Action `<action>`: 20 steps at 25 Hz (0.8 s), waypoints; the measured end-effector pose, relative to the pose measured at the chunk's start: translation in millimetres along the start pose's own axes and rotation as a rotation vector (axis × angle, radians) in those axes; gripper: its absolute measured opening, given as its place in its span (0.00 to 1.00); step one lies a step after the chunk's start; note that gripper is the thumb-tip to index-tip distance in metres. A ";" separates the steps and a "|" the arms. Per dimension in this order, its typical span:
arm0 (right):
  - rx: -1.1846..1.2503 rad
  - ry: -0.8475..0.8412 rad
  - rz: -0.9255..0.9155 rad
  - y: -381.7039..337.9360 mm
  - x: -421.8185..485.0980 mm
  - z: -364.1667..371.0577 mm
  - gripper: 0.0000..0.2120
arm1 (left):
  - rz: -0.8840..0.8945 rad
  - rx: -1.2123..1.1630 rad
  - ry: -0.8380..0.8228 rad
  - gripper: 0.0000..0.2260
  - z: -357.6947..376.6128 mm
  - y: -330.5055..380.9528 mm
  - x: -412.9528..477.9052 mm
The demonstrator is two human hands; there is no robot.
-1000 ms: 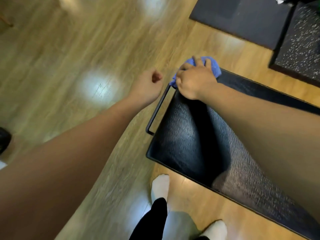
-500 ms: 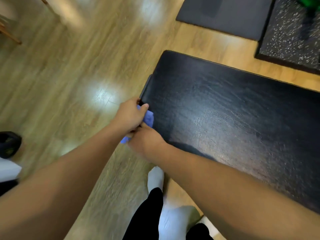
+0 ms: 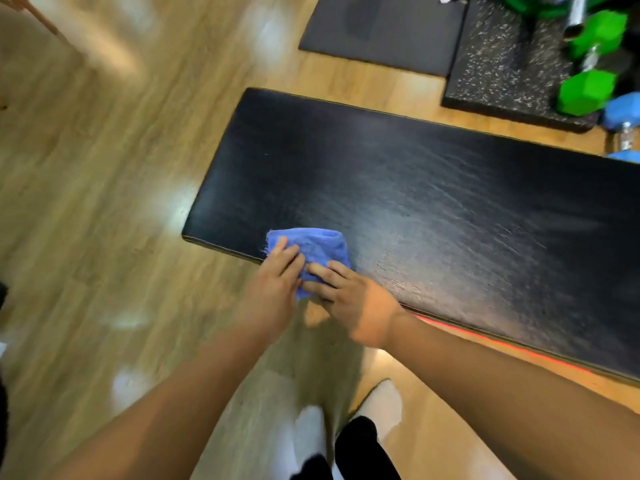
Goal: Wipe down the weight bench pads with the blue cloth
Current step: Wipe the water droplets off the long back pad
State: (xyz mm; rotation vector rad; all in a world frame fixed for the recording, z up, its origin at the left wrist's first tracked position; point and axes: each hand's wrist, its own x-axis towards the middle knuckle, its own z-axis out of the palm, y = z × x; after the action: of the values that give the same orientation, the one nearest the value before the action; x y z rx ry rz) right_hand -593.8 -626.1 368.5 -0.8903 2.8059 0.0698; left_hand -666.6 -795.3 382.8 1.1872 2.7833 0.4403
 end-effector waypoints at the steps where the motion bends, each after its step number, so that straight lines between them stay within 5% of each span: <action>1: -0.009 0.010 0.035 1.1 -22.3 6.0 0.15 | 0.080 0.026 -0.004 0.18 7.5 14.1 6.2; 11: -0.075 0.140 0.337 18.3 -248.3 62.0 0.20 | 0.562 0.147 -0.139 0.01 45.0 219.0 56.2; 16: -0.067 0.130 0.380 49.2 -389.2 87.0 0.25 | 0.617 0.160 -0.223 0.16 83.8 353.9 75.4; 20: -0.121 0.071 0.346 75.0 -482.6 95.9 0.13 | 0.635 0.182 -0.277 0.20 110.8 439.7 91.5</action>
State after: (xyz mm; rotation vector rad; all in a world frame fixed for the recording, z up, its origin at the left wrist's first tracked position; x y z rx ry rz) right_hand -234.6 -281.7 370.4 -0.4264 3.0181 0.2651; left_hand -404.4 -415.0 409.6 1.9975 2.2039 0.0420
